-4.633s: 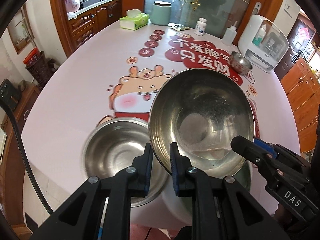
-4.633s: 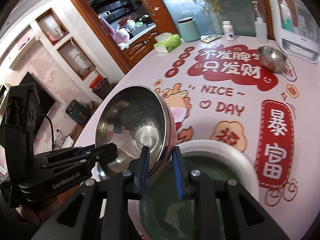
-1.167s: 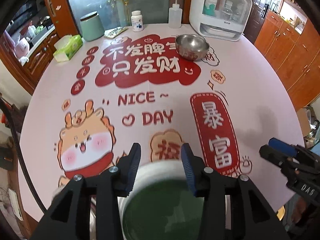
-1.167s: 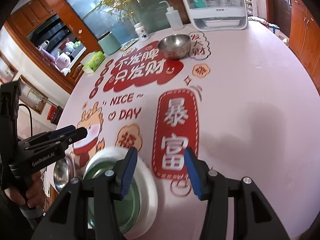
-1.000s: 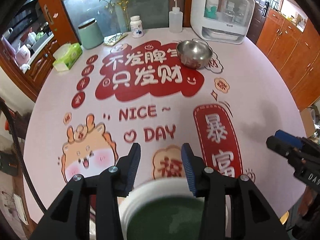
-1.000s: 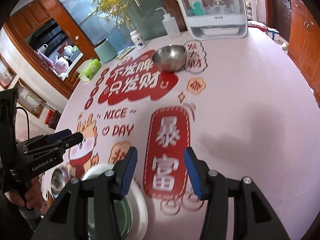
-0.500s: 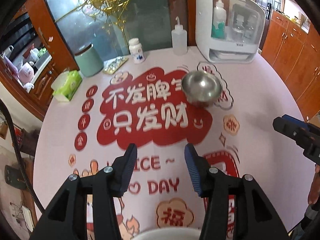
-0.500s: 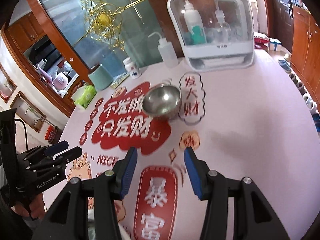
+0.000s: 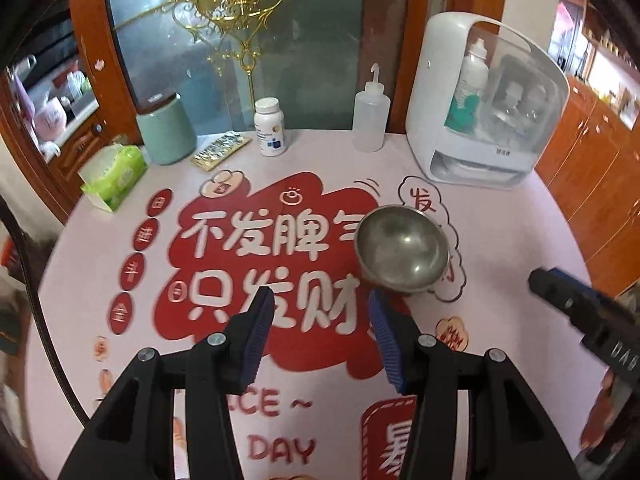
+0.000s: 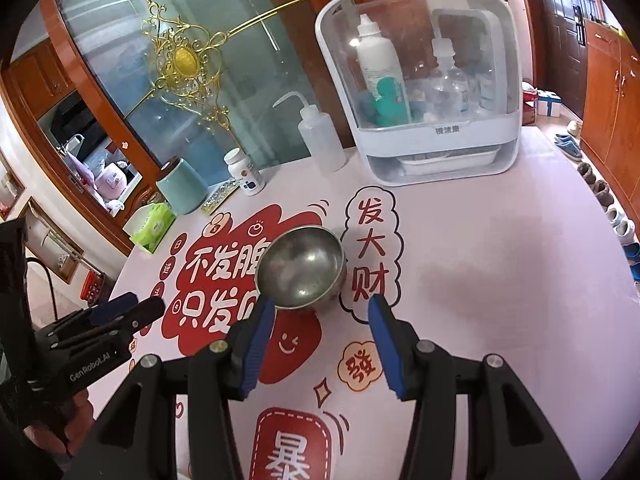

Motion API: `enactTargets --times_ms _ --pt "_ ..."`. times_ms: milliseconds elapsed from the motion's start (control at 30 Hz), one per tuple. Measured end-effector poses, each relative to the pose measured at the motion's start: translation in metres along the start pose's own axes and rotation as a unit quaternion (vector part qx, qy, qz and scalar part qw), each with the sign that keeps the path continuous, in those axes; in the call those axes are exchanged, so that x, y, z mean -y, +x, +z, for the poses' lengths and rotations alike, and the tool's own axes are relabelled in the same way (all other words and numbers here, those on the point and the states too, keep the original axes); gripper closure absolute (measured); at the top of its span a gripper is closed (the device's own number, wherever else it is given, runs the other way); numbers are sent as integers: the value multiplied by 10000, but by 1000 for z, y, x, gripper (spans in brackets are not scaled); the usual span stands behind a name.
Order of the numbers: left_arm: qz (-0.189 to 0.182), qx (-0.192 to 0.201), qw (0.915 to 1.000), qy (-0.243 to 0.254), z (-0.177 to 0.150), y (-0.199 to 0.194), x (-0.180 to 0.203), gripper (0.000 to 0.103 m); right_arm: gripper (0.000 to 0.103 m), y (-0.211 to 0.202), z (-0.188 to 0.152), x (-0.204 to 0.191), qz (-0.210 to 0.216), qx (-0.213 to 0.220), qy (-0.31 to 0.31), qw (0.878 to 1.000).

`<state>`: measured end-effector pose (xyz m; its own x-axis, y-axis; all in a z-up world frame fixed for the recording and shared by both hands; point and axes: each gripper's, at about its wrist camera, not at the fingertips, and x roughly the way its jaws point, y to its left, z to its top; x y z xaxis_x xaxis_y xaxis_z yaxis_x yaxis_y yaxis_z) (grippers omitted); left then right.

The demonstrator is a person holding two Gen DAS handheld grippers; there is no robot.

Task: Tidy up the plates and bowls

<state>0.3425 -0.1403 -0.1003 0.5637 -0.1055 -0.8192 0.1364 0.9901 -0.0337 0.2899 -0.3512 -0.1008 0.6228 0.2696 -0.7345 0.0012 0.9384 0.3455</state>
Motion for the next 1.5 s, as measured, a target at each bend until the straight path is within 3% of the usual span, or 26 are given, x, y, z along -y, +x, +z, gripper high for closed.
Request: enactTargets --times_ms 367,667,933,1300,1500 --pt "-475 153 9976 -481 -13 62 4 61 54 46 -17 6 122 435 -87 9989" --pt "-867 148 9940 -648 -23 94 14 63 54 82 -24 11 308 292 -23 9991" --pt "-969 74 9928 -694 -20 107 15 67 55 97 -27 12 337 165 -41 9993" --pt "-1210 -178 9897 -739 -23 119 16 85 88 102 -28 16 385 45 -25 9992" --pt "-1202 -180 9900 -716 -23 118 16 87 89 102 -26 17 384 3 28 9993"
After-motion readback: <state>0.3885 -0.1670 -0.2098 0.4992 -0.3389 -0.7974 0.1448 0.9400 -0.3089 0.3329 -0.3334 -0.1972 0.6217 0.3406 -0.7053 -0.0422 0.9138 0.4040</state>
